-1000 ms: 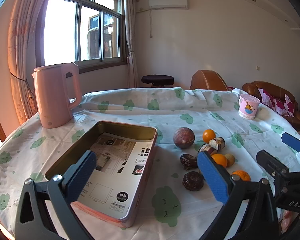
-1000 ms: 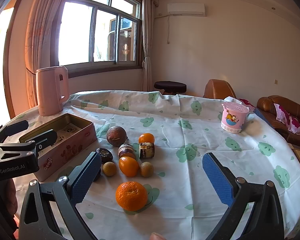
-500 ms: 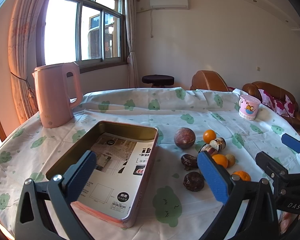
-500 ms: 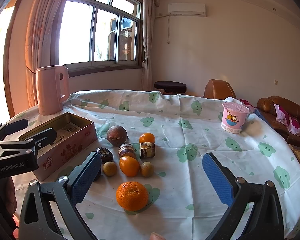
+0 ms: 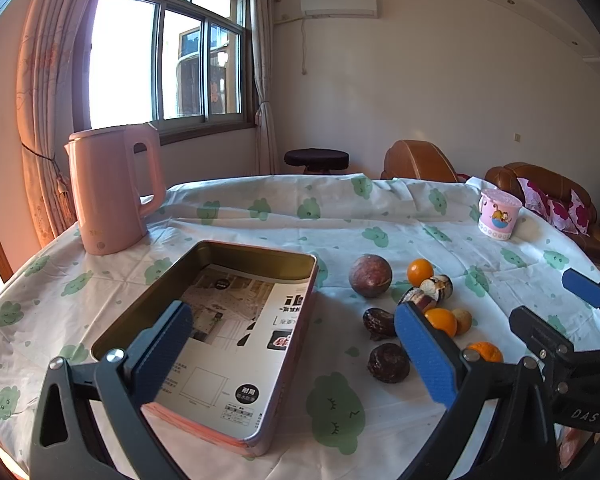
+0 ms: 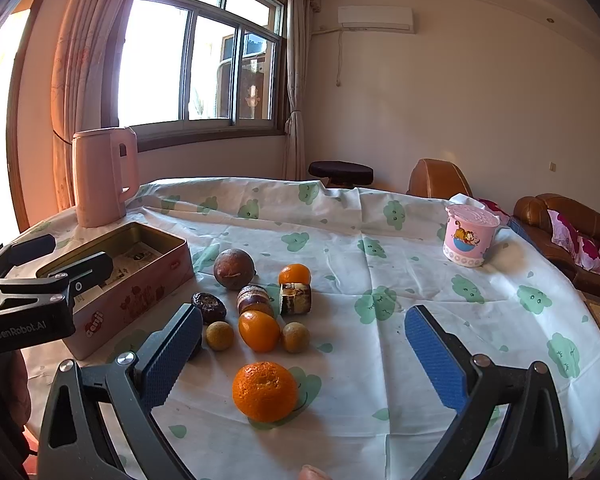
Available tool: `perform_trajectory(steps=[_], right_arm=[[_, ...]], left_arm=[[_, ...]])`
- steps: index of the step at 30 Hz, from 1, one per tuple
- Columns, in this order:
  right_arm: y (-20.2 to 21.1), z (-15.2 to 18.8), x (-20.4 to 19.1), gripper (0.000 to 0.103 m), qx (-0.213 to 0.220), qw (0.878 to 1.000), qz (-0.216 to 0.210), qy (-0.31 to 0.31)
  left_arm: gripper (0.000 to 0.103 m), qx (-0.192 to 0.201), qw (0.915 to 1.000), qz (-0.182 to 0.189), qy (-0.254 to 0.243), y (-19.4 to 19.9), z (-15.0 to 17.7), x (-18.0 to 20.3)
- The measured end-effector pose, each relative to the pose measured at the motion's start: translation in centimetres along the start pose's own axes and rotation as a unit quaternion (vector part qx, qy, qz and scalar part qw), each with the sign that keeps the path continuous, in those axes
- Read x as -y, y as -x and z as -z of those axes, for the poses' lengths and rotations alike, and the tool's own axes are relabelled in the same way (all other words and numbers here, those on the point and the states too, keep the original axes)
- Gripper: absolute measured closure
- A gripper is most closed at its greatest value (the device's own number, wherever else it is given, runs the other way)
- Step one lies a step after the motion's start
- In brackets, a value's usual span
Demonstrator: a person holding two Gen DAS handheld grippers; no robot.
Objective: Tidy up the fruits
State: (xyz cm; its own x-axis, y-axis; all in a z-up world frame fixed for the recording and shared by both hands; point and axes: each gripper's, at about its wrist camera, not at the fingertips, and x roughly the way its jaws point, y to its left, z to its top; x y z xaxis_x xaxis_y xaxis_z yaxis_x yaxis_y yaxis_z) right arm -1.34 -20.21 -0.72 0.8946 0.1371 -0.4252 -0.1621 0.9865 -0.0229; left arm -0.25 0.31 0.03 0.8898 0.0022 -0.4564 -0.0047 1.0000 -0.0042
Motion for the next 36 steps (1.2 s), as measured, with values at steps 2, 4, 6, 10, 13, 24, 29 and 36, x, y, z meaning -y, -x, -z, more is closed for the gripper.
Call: perform_trajectory(steps=[2,4,6,10,13,24,29,36], right_arm=[[-0.1,0.2,0.1,0.001,-0.001,1.0,0.002,-0.001],[-0.3,0.5,0.2,0.001,-0.005,1.0,0.001,-0.003],[-0.7,0.8,0.4,0.001,-0.012,1.0,-0.005,-0.008],[-1.3,1.6,0.3,0.004,-0.028,0.999,-0.017,-0.006],[-1.9,2.3,-0.2,0.017,-0.047,0.998,-0.032,0.005],[-4.3,4.2,-1.5,0.054,-0.114,0.991,-0.058,0.035],[-3.7,4.1,-1.2,0.055,-0.094,0.993,-0.061,0.025],[-3.8,3.6,1.1,0.055,-0.073,0.997,0.001,0.005]], left_arm=[[0.0,0.0,1.0,-0.001,0.0,0.0,0.0,0.0],[0.0,-0.003,1.0,-0.002,0.003,0.0,0.0,-0.2],[0.0,-0.006,1.0,0.001,0.007,-0.1,0.1,-0.5],[0.0,-0.012,0.9999,0.007,0.007,-0.6,0.7,-0.8],[0.0,-0.015,0.9998,0.009,0.0,-0.8,1.0,-0.3],[0.015,-0.031,0.9981,0.039,-0.035,-1.2,2.3,2.5],[0.027,-0.044,0.996,0.058,-0.051,-1.5,2.7,3.8],[0.041,-0.102,0.9872,0.108,-0.058,-3.5,2.8,5.3]])
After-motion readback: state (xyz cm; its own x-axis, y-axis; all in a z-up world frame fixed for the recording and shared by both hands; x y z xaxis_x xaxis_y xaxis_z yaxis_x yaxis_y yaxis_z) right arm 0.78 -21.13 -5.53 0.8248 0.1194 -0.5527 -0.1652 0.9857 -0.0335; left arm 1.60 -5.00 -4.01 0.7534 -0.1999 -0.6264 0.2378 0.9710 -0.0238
